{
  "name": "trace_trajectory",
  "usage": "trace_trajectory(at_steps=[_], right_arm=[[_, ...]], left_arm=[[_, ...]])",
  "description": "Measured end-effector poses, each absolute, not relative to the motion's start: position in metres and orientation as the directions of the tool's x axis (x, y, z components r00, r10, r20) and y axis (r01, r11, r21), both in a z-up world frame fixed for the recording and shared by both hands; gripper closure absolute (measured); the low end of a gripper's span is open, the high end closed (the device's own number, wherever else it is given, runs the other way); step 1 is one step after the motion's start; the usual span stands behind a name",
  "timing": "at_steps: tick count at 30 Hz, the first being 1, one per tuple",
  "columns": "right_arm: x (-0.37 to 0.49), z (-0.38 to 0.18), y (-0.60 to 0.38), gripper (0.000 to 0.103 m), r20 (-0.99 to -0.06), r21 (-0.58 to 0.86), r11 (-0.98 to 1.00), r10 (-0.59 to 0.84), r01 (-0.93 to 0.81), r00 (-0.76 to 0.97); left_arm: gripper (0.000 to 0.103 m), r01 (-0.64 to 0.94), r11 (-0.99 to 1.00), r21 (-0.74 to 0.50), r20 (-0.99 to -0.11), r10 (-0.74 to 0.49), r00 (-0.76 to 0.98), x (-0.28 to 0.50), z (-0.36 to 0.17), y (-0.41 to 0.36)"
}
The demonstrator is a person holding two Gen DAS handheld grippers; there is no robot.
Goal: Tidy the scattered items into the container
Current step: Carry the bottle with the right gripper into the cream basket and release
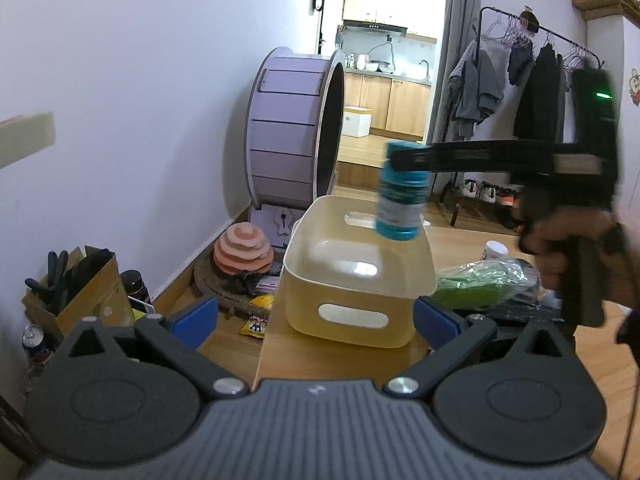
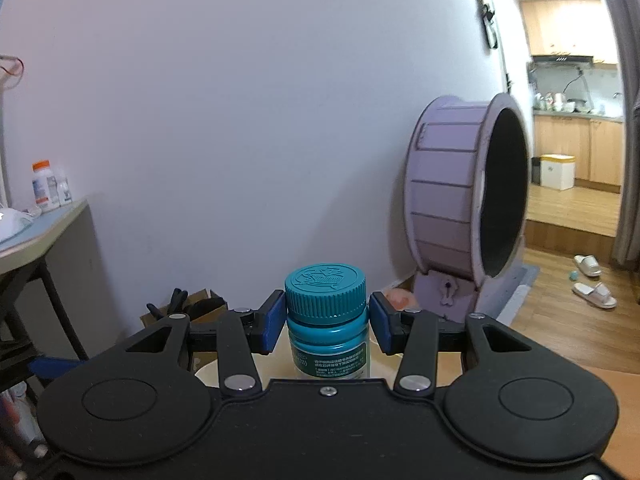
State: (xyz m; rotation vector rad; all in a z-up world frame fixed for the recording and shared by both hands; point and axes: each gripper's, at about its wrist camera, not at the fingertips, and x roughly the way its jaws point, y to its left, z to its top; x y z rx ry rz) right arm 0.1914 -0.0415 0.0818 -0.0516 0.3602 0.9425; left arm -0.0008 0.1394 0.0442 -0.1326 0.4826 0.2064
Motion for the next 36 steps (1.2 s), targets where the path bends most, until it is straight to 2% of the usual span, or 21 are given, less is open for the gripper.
trace_trajectory(at_steps=[18,21,23,28,36], right_arm=[[0.244,0.041,0.057,0.059,-0.51,0.063,0.614,0.697,-0.786,0.504],[0.242,0.041,0.058,0.054,-0.51,0.043,0.62,0.688,-0.783,0.516],[0.24,0.046,0.055,0.045,-0.501,0.044,0.619,0.692,-0.784,0.519],[0.222,0.067,0.026,0.044,-0.48,0.034,0.598,0.712,-0.801,0.512],[0.174,0.098,-0.057,0.036,-0.423,0.007,0.645,0.694,-0.764,0.582]], left_arm=[[0.0,-0.25,0.967,-0.059,-0.491,0.19,0.85,0.008,0.037,0.142],[0.0,-0.248,0.967,-0.059,-0.491,0.188,0.851,0.007,0.038,0.143],[0.0,-0.248,0.967,-0.062,-0.49,0.187,0.851,0.007,0.038,0.144],[0.0,-0.235,0.969,-0.069,-0.488,0.173,0.856,0.005,0.039,0.142],[0.0,-0.181,0.979,-0.097,-0.488,0.111,0.865,0.0,0.039,0.128]])
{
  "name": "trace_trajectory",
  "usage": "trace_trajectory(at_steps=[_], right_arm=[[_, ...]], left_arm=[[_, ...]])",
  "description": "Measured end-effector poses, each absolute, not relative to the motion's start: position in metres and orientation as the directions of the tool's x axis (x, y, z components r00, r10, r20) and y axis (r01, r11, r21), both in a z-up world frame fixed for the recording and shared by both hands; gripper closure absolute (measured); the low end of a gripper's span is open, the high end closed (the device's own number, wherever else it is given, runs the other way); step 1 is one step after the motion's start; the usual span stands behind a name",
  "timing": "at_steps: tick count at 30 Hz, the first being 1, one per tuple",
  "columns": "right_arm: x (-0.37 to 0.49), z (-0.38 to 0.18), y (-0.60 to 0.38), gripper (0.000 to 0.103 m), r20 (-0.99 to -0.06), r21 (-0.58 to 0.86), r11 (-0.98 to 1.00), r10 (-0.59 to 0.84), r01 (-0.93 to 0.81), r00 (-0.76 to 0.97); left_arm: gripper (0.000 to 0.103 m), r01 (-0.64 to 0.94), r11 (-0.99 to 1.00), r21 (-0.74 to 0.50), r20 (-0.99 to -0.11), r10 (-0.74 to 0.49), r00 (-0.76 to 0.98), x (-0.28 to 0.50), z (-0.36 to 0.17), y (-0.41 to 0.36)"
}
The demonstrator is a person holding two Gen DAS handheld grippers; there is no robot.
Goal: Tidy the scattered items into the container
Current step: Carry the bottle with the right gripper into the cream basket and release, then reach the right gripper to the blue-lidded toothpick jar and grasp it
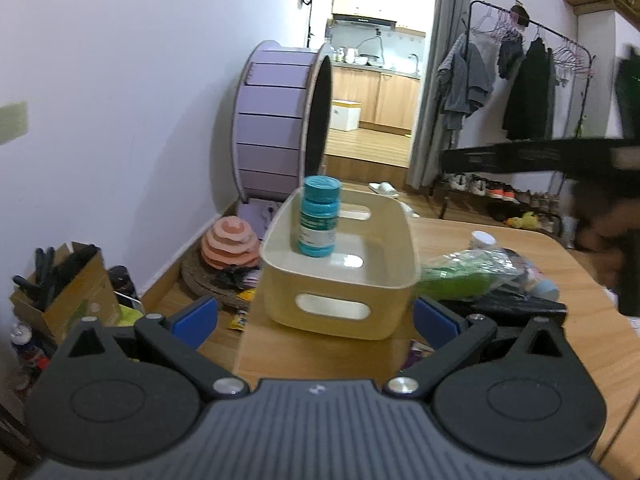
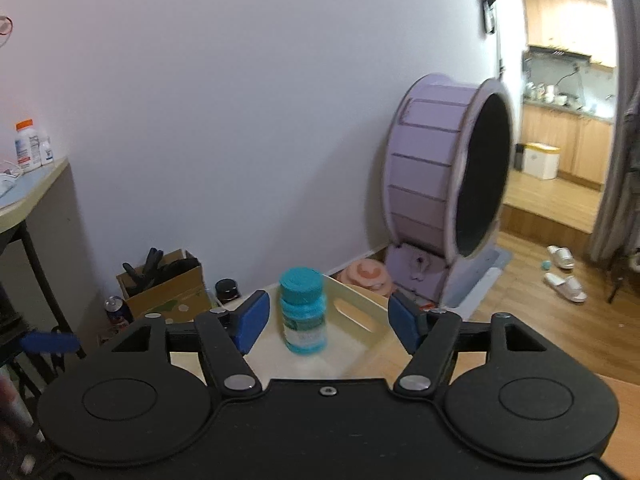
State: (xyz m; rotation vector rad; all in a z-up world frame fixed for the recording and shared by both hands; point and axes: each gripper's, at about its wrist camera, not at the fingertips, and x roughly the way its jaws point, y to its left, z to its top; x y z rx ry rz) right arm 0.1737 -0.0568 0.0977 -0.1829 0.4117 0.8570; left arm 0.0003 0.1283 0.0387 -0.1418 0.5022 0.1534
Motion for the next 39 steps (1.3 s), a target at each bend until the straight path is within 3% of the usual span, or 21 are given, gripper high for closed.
trace_trajectory(at_steps=[2,12,23,39], right_arm=[[0.159,0.101,-0.081,0.03,-0.409,0.006,0.671,0.679,-0.742,0.61],[0.115,0.067,-0.16,0.03,-0.438,0.006,0.782,0.562,-0.623,0.701],[0.148,0.017,-0.202,0.031,-0.489,0.068,0.875,0.448,-0.479,0.749],[0.17,-0.019,-0.196,0.035,-0.53,0.15,0.883,0.452,-0.446,0.718]], left_arm=[[0.0,-0.153,0.982,-0.11,-0.492,0.08,0.867,-0.001,0.038,0.123],[0.0,-0.051,0.996,-0.069,-0.503,0.009,0.864,-0.003,0.03,0.085],[0.0,-0.033,0.996,-0.077,-0.52,-0.012,0.854,0.001,0.023,0.073],[0.0,0.021,0.996,-0.086,-0.518,-0.063,0.853,0.003,0.022,0.055]])
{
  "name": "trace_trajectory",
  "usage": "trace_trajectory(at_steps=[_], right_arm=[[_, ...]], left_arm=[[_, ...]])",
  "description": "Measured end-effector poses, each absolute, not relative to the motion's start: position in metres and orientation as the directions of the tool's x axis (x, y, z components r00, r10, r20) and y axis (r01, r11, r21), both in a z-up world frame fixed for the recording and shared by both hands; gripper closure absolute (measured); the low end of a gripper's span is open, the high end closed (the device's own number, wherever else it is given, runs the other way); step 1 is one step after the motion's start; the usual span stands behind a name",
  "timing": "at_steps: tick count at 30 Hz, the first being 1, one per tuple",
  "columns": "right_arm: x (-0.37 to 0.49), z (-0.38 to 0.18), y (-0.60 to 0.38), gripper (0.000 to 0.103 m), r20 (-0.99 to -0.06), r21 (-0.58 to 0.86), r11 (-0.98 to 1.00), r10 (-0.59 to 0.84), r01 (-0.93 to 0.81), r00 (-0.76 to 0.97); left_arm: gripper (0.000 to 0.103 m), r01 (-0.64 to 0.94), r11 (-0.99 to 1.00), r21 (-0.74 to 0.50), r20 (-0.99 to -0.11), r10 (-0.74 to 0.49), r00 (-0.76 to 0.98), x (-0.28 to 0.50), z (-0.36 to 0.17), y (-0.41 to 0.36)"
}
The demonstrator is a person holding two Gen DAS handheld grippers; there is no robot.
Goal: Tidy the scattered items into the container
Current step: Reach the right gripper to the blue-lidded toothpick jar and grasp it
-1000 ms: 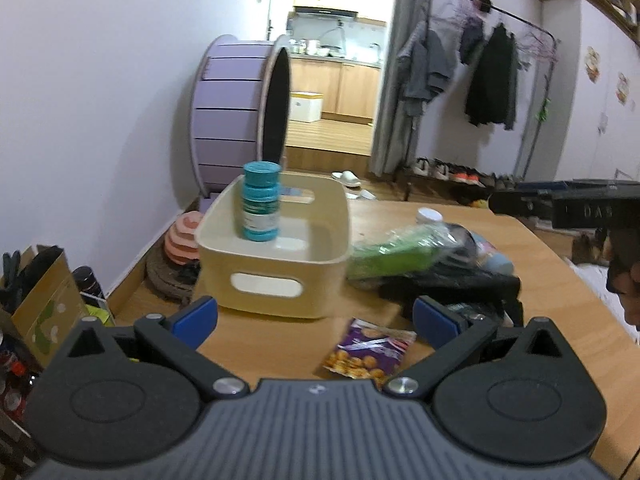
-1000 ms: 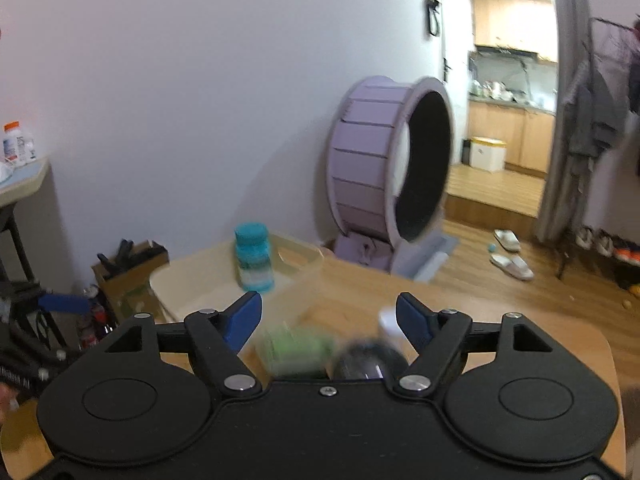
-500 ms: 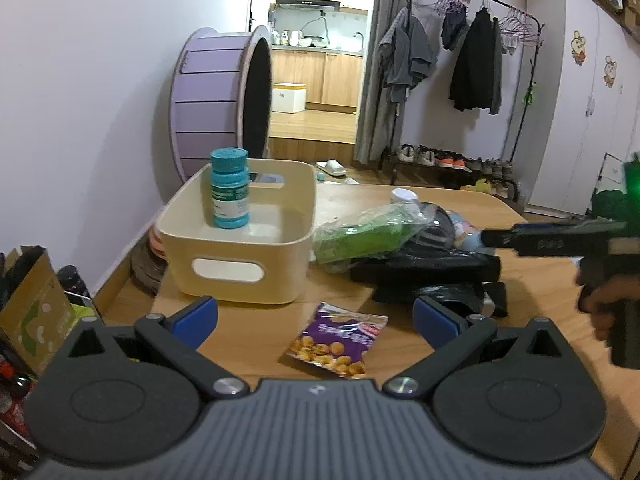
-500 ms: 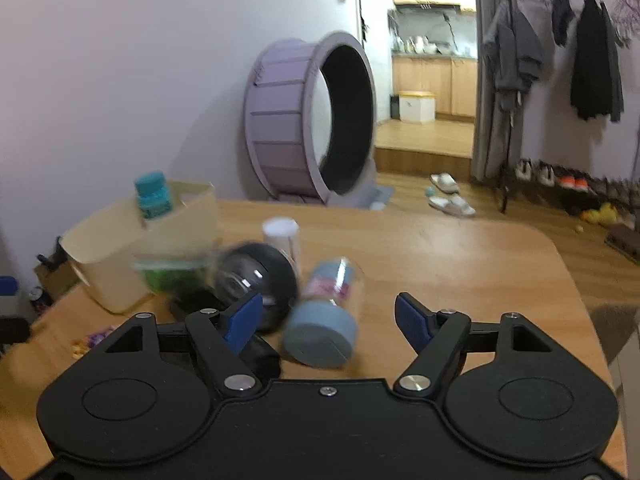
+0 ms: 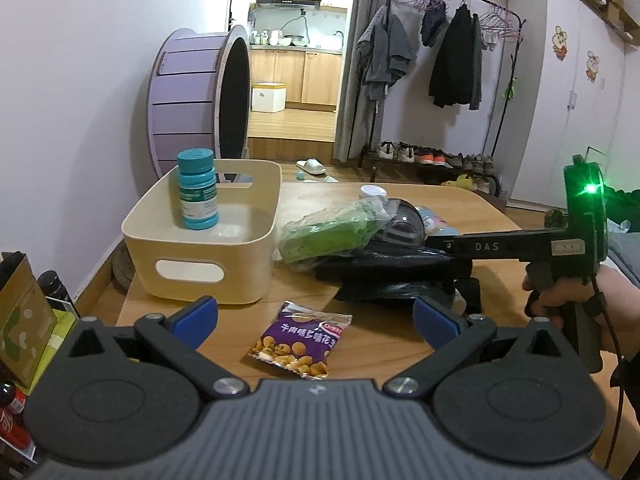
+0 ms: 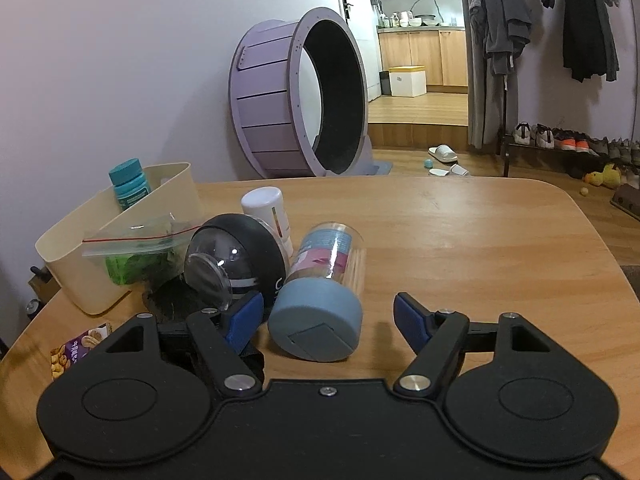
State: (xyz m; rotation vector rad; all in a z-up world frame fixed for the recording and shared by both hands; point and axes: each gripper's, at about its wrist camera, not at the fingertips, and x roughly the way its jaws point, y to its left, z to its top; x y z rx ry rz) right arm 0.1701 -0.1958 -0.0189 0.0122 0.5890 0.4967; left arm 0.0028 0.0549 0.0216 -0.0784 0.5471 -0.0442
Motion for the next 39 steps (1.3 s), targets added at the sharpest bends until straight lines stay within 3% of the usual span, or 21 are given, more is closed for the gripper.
trace_trajectory(at_steps=[2,15,19,23,27,29,39], right_arm=[[0.172,-0.017,-0.196,0.053,-0.534,0.166,0.874,0.469,-0.456,0.704],[0.159,-0.008,-0.226,0.053,-0.576,0.093,0.858,0.46,-0.505,0.676],[0.152,-0.01,-0.228,0.042,-0.57,0.05,0.875,0.421,-0.481,0.706],[0.15,-0.018,-0.229,0.042,-0.563,0.038,0.88,0.411,-0.474,0.717],[0.15,-0.021,-0.23,0.045,-0.553,0.046,0.888,0.404,-0.458,0.729],[0.15,-0.021,-0.232,0.055,-0.548,0.058,0.885,0.416,-0.463,0.726],[0.137,0.007,-0.238,0.055,-0.479,0.032,0.876,0.436,-0.481,0.762]], left_arm=[[0.0,0.017,0.996,-0.088,-0.518,-0.06,0.853,0.003,0.022,0.056],[0.0,0.085,0.993,-0.084,-0.518,-0.116,0.848,0.002,0.021,0.045],[0.0,0.112,0.991,-0.07,-0.515,-0.132,0.847,0.001,0.021,0.036],[0.0,0.12,0.991,-0.066,-0.512,-0.137,0.848,-0.001,0.02,0.032],[0.0,0.118,0.991,-0.064,-0.513,-0.134,0.848,-0.001,0.021,0.031],[0.0,0.114,0.991,-0.063,-0.514,-0.13,0.848,-0.001,0.021,0.031],[0.0,0.118,0.991,-0.066,-0.512,-0.135,0.848,-0.001,0.022,0.033]])
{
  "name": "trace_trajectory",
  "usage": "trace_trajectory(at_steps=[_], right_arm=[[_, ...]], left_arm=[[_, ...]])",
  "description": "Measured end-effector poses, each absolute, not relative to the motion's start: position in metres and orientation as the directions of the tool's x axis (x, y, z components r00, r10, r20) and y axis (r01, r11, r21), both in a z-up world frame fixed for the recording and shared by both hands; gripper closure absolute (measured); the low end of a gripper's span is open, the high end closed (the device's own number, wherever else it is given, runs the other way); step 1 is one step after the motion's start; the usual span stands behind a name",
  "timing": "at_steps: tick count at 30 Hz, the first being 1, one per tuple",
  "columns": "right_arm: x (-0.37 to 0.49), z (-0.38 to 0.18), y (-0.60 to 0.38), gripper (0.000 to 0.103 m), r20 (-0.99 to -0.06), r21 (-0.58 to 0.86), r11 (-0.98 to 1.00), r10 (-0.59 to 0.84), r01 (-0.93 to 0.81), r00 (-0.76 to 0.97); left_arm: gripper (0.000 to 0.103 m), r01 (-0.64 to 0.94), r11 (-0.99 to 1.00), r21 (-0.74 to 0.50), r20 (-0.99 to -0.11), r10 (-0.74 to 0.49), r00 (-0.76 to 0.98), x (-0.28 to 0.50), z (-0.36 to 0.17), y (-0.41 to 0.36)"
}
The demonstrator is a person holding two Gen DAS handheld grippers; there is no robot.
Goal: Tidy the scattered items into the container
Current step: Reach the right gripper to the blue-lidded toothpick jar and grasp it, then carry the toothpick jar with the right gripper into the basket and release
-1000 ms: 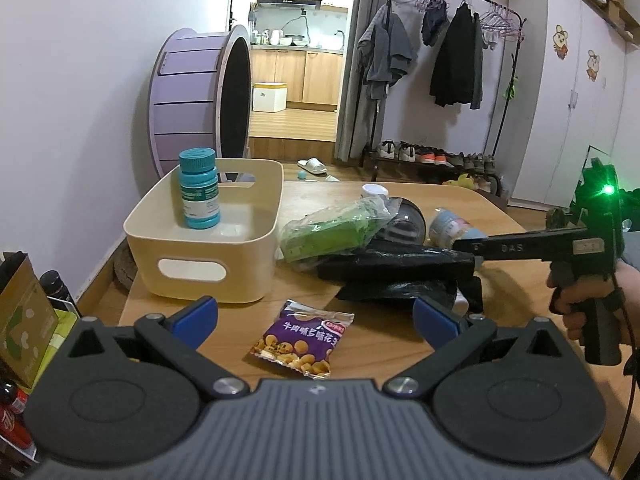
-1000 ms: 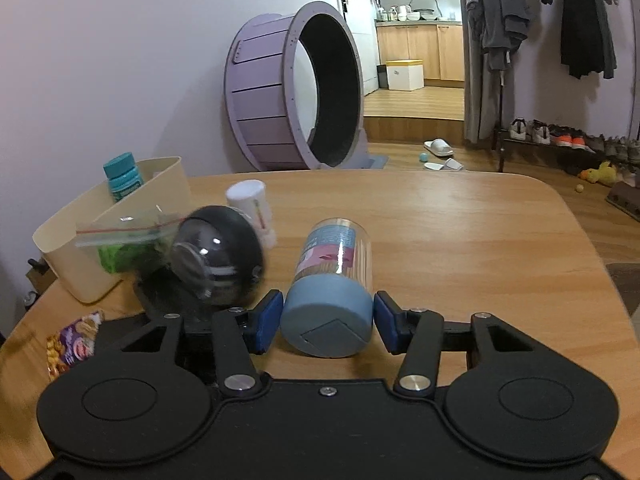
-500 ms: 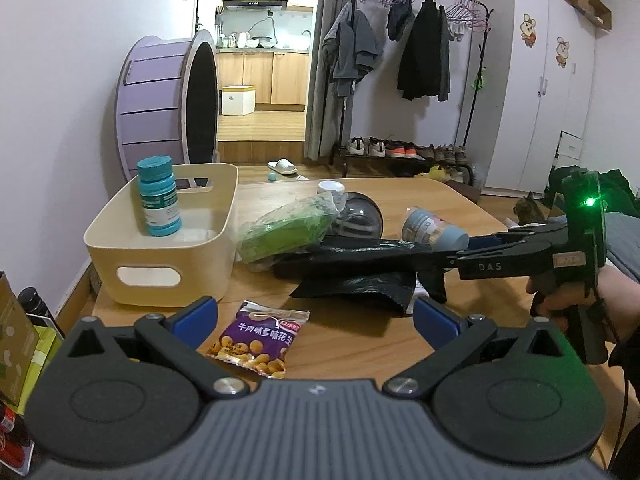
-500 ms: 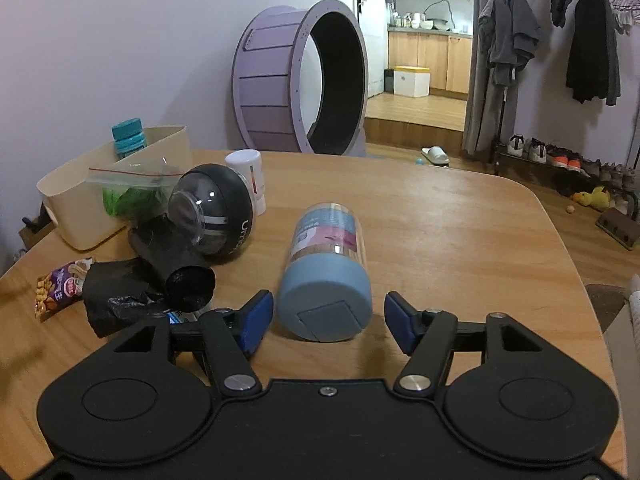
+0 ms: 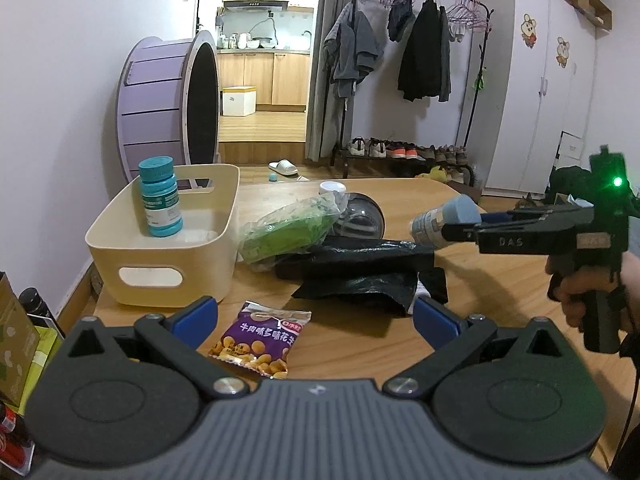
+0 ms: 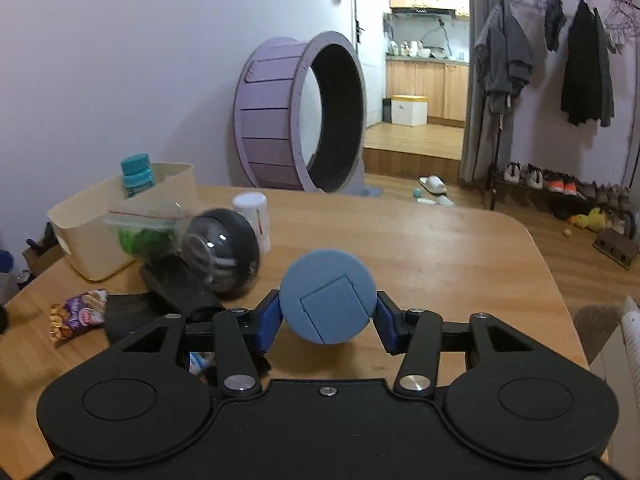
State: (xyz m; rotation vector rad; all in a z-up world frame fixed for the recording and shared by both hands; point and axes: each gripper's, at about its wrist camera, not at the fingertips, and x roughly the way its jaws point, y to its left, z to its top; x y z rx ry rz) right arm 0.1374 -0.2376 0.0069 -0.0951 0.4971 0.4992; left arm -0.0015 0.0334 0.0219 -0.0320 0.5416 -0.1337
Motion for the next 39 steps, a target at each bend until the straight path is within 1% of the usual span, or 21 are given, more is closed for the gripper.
trace_trajectory(at_steps=[5,13,18,23,26,28,32,33,34,35,39], right_arm=[[0.13,0.018,-0.234,0.055,-0.468,0.016,0.863,0.453,-0.505,0.759],[0.133,0.016,-0.231,0.054,-0.502,0.003,0.849,0.458,-0.528,0.734],[0.13,0.017,-0.232,0.052,-0.489,0.009,0.853,0.458,-0.521,0.742],[0.133,0.015,-0.237,0.05,-0.474,0.047,0.856,0.473,-0.516,0.742],[0.135,0.013,-0.238,0.045,-0.474,0.058,0.86,0.471,-0.507,0.744],[0.136,0.011,-0.237,0.045,-0.477,0.064,0.86,0.472,-0.506,0.741],[0.137,0.007,-0.235,0.046,-0.484,0.065,0.859,0.472,-0.508,0.737],[0.137,0.007,-0.235,0.046,-0.479,0.068,0.86,0.473,-0.506,0.739],[0.138,0.007,-0.236,0.051,-0.477,0.075,0.857,0.48,-0.51,0.736],[0.138,0.008,-0.237,0.054,-0.478,0.084,0.853,0.487,-0.514,0.731],[0.138,0.01,-0.241,0.054,-0.469,0.106,0.859,0.488,-0.502,0.736]], left_arm=[[0.0,0.12,0.991,-0.065,-0.512,-0.136,0.848,-0.001,0.022,0.033],[0.0,0.122,0.991,-0.06,-0.514,-0.136,0.847,-0.001,0.021,0.032],[0.0,0.13,0.989,-0.065,-0.511,-0.145,0.847,-0.001,0.02,0.031],[0.0,0.144,0.988,-0.058,-0.51,-0.153,0.846,-0.002,0.019,0.029],[0.0,0.145,0.988,-0.053,-0.512,-0.152,0.846,-0.002,0.018,0.028],[0.0,0.146,0.988,-0.053,-0.511,-0.152,0.846,-0.003,0.019,0.028],[0.0,0.144,0.988,-0.053,-0.511,-0.15,0.846,-0.002,0.019,0.028],[0.0,0.144,0.988,-0.054,-0.511,-0.151,0.846,-0.003,0.02,0.028],[0.0,0.144,0.988,-0.054,-0.511,-0.152,0.846,-0.003,0.02,0.028],[0.0,0.145,0.988,-0.055,-0.51,-0.153,0.846,-0.003,0.02,0.028],[0.0,0.144,0.988,-0.054,-0.511,-0.151,0.846,-0.003,0.02,0.028]])
